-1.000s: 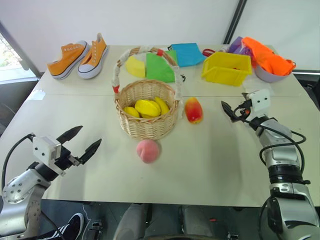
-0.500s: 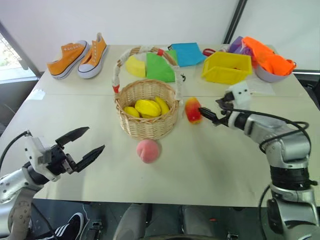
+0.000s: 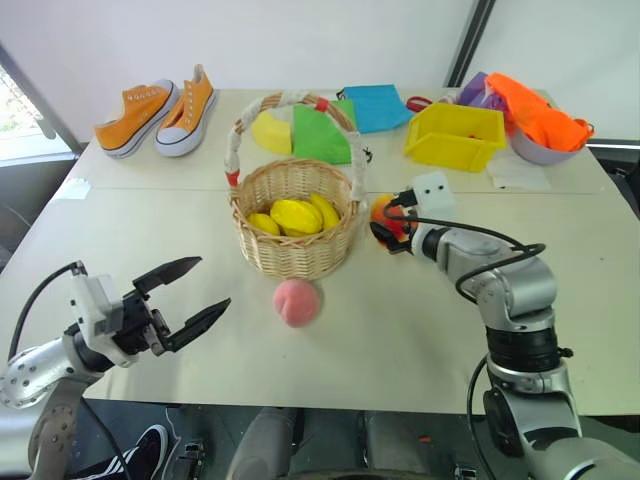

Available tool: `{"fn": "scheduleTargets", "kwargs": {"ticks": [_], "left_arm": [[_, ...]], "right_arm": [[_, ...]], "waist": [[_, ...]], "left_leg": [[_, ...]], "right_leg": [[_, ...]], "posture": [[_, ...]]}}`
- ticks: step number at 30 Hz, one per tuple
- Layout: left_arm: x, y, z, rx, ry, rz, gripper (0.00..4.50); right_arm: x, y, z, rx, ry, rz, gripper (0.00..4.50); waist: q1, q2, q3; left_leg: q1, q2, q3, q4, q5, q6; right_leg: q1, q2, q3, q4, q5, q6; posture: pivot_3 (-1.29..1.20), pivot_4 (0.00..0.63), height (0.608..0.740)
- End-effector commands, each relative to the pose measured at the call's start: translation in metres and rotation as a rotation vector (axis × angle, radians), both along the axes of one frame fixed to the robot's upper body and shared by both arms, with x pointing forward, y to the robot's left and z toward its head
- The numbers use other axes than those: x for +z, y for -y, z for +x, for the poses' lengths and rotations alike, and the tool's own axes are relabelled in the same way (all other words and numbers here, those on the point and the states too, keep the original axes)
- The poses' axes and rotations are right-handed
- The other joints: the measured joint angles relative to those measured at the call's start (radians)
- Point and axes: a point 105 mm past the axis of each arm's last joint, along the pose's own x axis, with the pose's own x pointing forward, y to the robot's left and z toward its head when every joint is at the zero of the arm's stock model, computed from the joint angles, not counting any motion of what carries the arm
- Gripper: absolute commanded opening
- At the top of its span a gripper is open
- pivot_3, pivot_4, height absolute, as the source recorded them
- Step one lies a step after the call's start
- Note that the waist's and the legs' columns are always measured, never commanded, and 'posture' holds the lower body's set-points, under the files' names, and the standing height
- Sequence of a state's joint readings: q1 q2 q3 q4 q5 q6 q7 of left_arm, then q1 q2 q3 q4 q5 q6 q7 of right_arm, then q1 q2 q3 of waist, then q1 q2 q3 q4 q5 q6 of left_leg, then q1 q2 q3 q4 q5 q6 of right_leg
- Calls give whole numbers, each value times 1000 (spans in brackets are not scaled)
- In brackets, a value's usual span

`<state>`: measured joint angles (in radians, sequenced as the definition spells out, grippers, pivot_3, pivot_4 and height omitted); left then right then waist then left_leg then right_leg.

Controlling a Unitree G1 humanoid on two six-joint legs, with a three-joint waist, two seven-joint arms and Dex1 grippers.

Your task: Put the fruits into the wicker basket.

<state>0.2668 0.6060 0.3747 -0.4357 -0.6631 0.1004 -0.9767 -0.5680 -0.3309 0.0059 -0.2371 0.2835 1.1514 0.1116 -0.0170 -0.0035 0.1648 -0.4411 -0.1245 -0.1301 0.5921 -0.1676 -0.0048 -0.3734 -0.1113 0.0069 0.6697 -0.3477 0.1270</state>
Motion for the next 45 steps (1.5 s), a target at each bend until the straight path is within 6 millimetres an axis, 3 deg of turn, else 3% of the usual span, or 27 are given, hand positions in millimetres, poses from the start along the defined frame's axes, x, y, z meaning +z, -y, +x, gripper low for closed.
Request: {"fn": "scheduleTargets", "kwargs": {"ticks": [1, 8, 11, 13, 18, 22, 25, 28, 33, 36, 41, 43, 45], "left_arm": [[7, 4, -1, -3, 49, 10, 4190], [6, 3, 1, 12, 56, 5, 4190], [6, 2, 2, 16, 58, 6, 4190], [6, 2, 2, 18, 57, 7, 4190], [4, 0, 4, 26, 58, 10, 4190], [3, -3, 6, 39, 58, 9, 4190], [4, -8, 8, 59, 62, -13, 4190], [2, -15, 14, 113, 76, -46, 4190], [-1, -20, 16, 159, 95, -45, 4190], [2, -22, 18, 161, 103, -37, 4190], [2, -30, 17, 190, 111, -16, 4190], [1, -41, 17, 229, 113, -4, 4190], [2, -44, 17, 245, 118, 2, 4190]], "right_arm": [[7, 3, 4, -28, 44, -27, 4457], [-4, 9, 9, -76, 23, 7, 4457], [-4, 11, 10, -68, 36, -1, 3637], [-1, 10, 9, -57, 42, 9, 2734], [5, 15, 8, -49, 59, 25, 2734], [37, 39, 3, 25, 181, 70, 2734], [55, 48, -13, 193, 252, 126, 2734], [61, 54, -39, 380, 249, 101, 2734], [59, 35, -96, 708, 64, 170, 2734], [58, 21, -110, 798, 20, 156, 2734], [90, -46, -99, 901, 208, 201, 2734], [105, -71, -77, 862, 312, 127, 2734], [110, -83, -63, 833, 342, 92, 2734]], "waist": [[-1, 0, 0], [-2, 0, 0], [0, 0, 0], [-2, 0, 0], [-1, 0, 0], [4, 1, 0], [5, 0, 0], [4, 1, 0], [-2, 1, 1], [1, 0, 0], [-6, 0, 1], [-8, 0, 1], [2, -1, 0]], "left_leg": [[0, 0, 0, 0, 0, 0], [0, 0, 0, 0, 0, 0], [0, 0, 0, 0, 0, 0], [0, 0, 0, 0, 0, 0], [0, 0, 0, 0, 0, 0], [0, 0, 0, 0, 0, 0], [0, 0, 0, 0, -1, 1], [0, 0, 0, 0, -1, 1], [0, 1, 1, 0, -1, 2], [0, 1, 1, 1, -1, 2], [-1, 1, 1, 1, -2, 2], [-1, 1, 1, 1, -2, 2], [-1, 1, 1, 0, -2, 2]], "right_leg": [[0, 0, 0, 0, 0, 0], [0, 0, 0, 0, 0, 0], [0, 0, 0, 0, 0, 0], [0, 0, 0, 0, 0, 0], [0, 0, 0, 0, 0, 0], [0, 0, 0, 0, 0, 0], [1, 0, 0, -2, 0, 0], [2, 0, -1, -2, 0, 0], [5, 0, -1, -2, 0, 0], [3, -1, -1, -3, 0, 0], [1, -1, 0, -4, -1, -2], [0, -1, 0, -3, -1, -2], [-1, -1, 0, -4, 0, -1]], "posture": [[0, 150, 740], [0, 150, 740], [0, 150, 740], [0, 150, 740], [0, 150, 740], [0, 150, 740], [0, 150, 740], [0, 150, 740], [0, 150, 740], [0, 150, 740], [0, 150, 740], [0, 150, 740], [0, 150, 740]]}}
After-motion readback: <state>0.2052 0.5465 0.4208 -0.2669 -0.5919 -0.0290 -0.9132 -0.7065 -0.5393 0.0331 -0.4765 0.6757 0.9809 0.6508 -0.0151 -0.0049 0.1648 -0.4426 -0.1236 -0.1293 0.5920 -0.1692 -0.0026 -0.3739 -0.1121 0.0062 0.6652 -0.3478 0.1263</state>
